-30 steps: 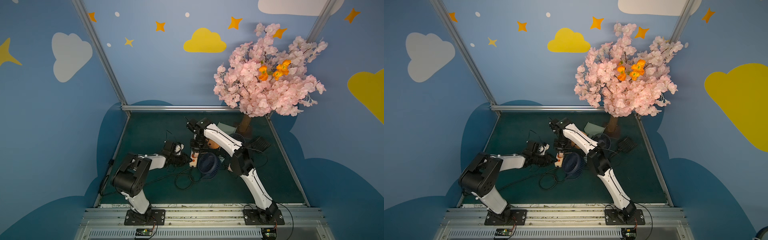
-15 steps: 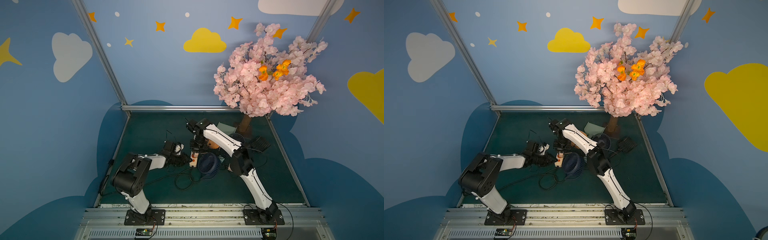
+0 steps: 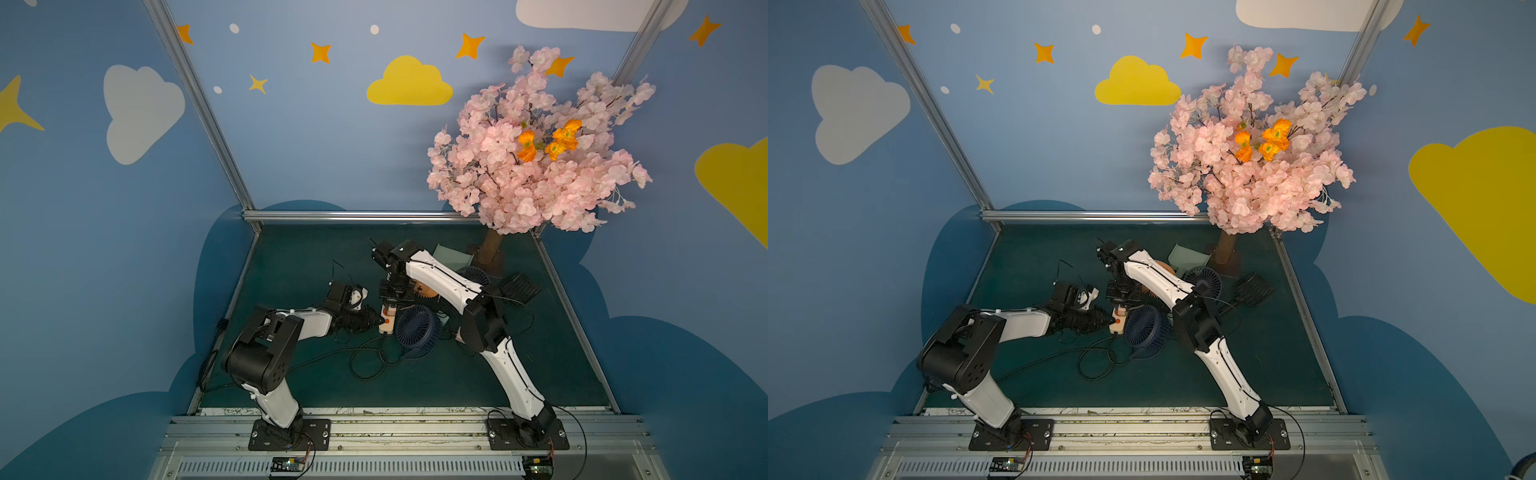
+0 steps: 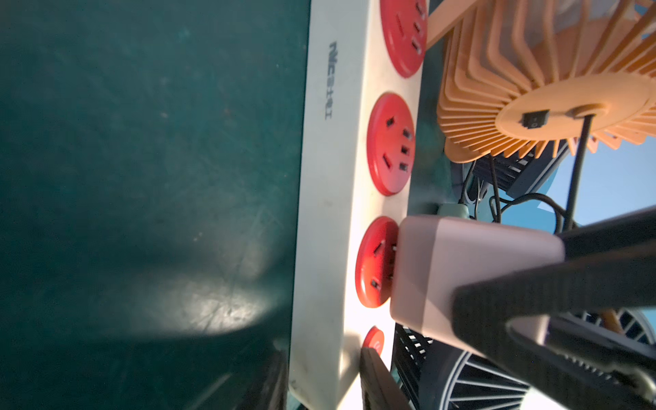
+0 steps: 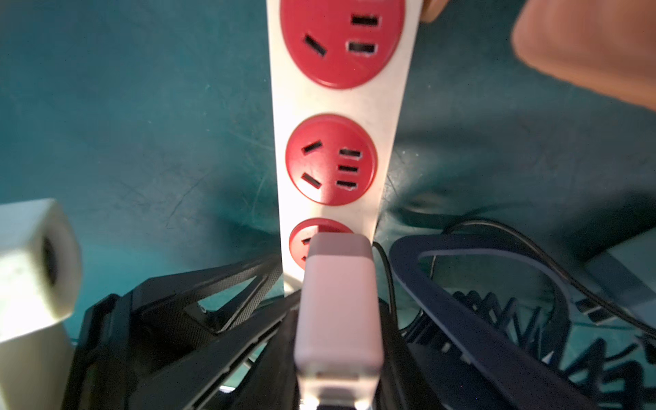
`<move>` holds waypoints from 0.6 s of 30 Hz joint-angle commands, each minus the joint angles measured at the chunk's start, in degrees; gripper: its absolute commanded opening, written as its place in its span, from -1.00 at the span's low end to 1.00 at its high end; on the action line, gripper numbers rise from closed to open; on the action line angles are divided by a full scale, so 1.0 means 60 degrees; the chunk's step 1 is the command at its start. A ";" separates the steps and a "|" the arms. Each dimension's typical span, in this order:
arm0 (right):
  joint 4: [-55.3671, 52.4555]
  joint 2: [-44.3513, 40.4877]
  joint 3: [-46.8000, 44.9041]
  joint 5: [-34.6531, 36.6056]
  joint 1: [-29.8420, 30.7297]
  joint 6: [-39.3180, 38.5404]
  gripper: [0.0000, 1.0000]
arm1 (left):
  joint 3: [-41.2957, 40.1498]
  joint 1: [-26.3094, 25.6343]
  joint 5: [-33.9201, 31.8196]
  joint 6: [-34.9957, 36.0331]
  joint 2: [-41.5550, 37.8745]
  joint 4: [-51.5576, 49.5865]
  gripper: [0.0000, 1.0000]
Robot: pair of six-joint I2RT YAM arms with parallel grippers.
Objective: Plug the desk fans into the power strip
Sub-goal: Insert the plug into the socket.
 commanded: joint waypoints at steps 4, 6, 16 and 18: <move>-0.0006 0.1601 -0.0441 0.0359 0.0105 0.0230 -1.00 | -0.0167 -0.0018 0.0118 0.0085 0.0133 -0.0273 -0.24; -0.0005 0.1887 -0.0455 0.0380 0.0067 0.0241 -1.00 | -0.0189 -0.0016 0.0110 0.0077 0.0117 -0.0265 -0.24; 0.0079 0.3337 -0.0546 0.0489 0.0278 0.0146 -1.00 | -0.0225 -0.0016 0.0094 0.0017 0.0093 -0.0213 -0.24; 0.0138 0.3254 -0.0495 0.0486 0.0295 0.0139 -1.00 | -0.0233 -0.0017 0.0042 0.0020 0.0079 -0.0221 -0.25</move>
